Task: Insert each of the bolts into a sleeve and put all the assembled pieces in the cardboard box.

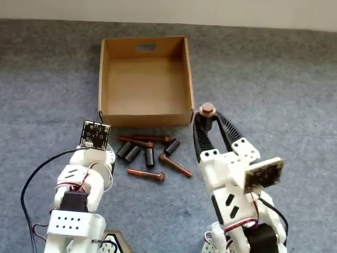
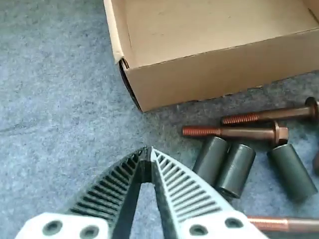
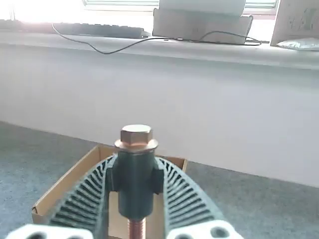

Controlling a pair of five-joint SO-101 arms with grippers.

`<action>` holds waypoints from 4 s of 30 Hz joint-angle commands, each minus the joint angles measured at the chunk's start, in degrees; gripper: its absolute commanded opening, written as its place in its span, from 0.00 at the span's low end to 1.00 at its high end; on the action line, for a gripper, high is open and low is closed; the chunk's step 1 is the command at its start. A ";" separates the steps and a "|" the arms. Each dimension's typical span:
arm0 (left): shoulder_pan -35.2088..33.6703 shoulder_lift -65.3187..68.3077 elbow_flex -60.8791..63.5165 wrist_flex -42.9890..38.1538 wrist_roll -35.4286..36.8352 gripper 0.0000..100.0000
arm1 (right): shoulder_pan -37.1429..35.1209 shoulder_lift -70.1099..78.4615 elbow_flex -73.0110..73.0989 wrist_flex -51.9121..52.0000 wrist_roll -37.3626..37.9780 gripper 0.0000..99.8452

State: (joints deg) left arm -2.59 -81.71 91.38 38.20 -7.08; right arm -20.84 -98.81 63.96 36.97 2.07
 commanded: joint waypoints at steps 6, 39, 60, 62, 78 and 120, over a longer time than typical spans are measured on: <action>-0.48 -0.75 3.30 -6.24 -0.53 0.01 | 0.22 34.68 -23.60 0.04 0.35 0.01; 1.98 -0.75 5.14 -8.97 -0.70 0.01 | -1.89 121.54 -82.42 9.10 -6.86 0.01; 1.98 -0.75 5.14 -9.05 -0.70 0.01 | -1.01 140.00 -98.33 17.98 -7.12 0.01; 1.98 -0.75 5.14 -9.05 -0.70 0.01 | -1.01 141.05 -99.74 17.98 -7.12 0.01; 1.98 -0.75 5.14 -9.14 -0.70 0.01 | -1.36 144.40 -102.55 22.81 -6.95 0.03; 1.98 -0.75 5.14 -9.14 -0.70 0.01 | 0.84 143.16 -157.23 64.31 -7.30 0.03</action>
State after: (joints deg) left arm -1.54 -81.71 96.40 30.20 -7.43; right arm -20.22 46.68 -91.30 100.44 -4.53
